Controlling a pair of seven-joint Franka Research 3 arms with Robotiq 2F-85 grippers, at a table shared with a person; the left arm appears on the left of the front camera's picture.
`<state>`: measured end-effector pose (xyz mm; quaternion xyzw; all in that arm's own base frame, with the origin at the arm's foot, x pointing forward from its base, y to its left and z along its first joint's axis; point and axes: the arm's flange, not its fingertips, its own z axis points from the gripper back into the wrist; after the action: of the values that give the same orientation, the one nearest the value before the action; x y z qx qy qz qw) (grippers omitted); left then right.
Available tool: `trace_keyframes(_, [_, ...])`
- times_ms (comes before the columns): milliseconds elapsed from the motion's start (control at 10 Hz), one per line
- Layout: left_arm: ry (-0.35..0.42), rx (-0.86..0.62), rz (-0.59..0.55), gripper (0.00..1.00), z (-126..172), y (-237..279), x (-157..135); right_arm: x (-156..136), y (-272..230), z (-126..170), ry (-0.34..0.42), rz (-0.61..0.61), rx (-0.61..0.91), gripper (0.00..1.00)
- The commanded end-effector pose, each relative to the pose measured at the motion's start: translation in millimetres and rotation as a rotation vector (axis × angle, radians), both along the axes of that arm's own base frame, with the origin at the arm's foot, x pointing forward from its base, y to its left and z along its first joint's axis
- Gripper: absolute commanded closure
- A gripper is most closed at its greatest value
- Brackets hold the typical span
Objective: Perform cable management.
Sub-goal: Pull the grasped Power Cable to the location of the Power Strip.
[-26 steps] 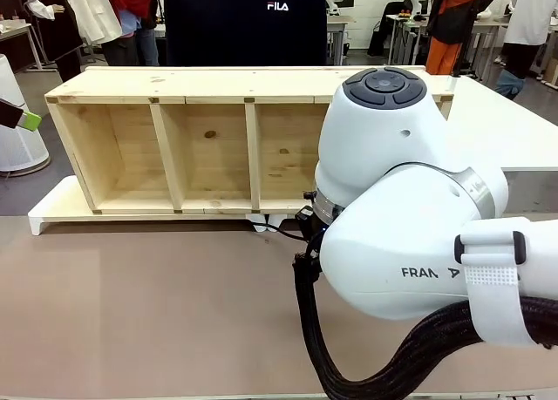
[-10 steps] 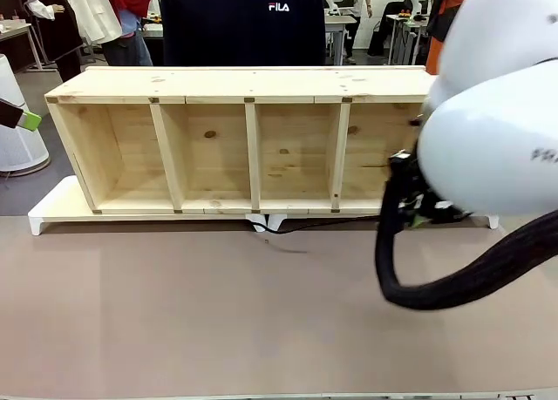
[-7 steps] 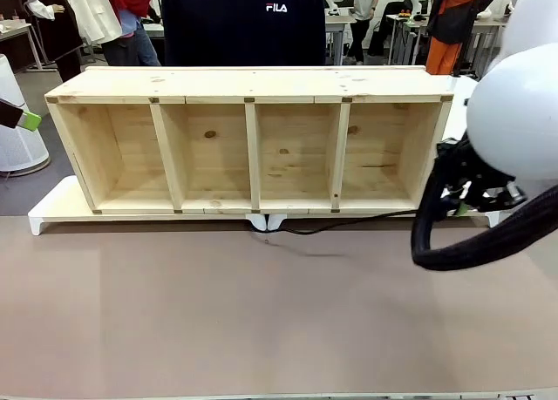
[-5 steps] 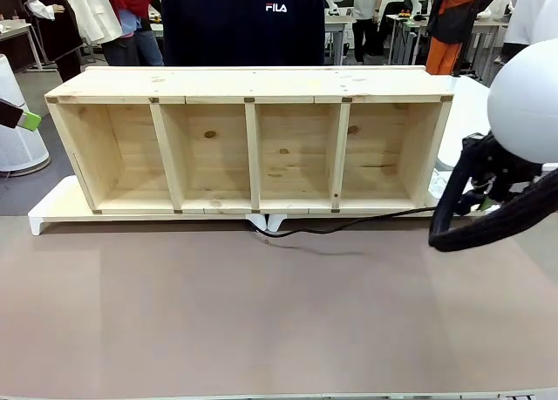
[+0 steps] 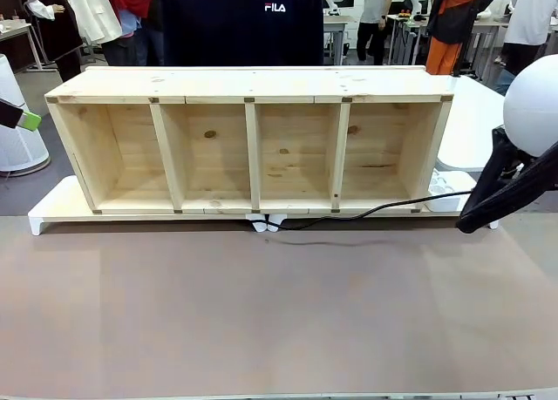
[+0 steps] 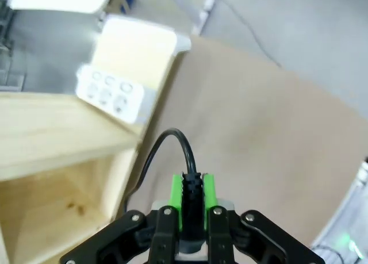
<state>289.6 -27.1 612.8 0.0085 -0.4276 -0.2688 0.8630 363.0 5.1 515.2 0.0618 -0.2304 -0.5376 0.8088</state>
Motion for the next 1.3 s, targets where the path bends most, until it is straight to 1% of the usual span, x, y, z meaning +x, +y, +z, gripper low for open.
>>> trace_keyframes(0, [-0.012,-0.004,0.002,0.00,0.3,-0.1,2.5,-23.2,-15.3,-55.2,-0.127,0.029,-0.174,0.83])
trace_keyframes(200, [-0.012,-0.004,0.002,0.00,0.3,-0.1,2.5,-6.4,-19.7,-53.4,-0.210,0.084,-0.368,0.83])
trace_keyframes(300, [-0.012,-0.004,0.002,0.00,0.3,-0.1,2.5,1.5,-17.8,-50.4,-0.242,0.104,-0.441,0.83])
trace_keyframes(500, [-0.012,-0.004,0.002,0.00,0.3,-0.1,2.5,13.9,-12.7,-45.6,-0.290,0.126,-0.566,0.83])
trace_keyframes(600, [-0.012,-0.004,0.002,0.00,0.3,-0.1,2.5,18.5,-10.5,-44.5,-0.305,0.138,-0.604,0.83])
trace_keyframes(700, [-0.012,-0.004,0.002,0.00,0.3,-0.1,2.5,24.3,-6.0,-42.6,-0.328,0.151,-0.619,0.83])
trace_keyframes(900, [-0.012,-0.004,0.002,0.00,0.3,-0.1,2.5,33.3,3.8,-42.8,-0.383,0.184,-0.572,0.83])
trace_keyframes(1000, [-0.012,-0.004,0.002,0.00,0.3,-0.1,2.5,39.7,8.1,-43.6,-0.399,0.183,-0.526,0.83])
trace_keyframes(1200, [-0.012,-0.004,0.002,0.00,0.3,-0.1,2.5,47.6,16.8,-46.7,-0.406,0.190,-0.474,0.83])
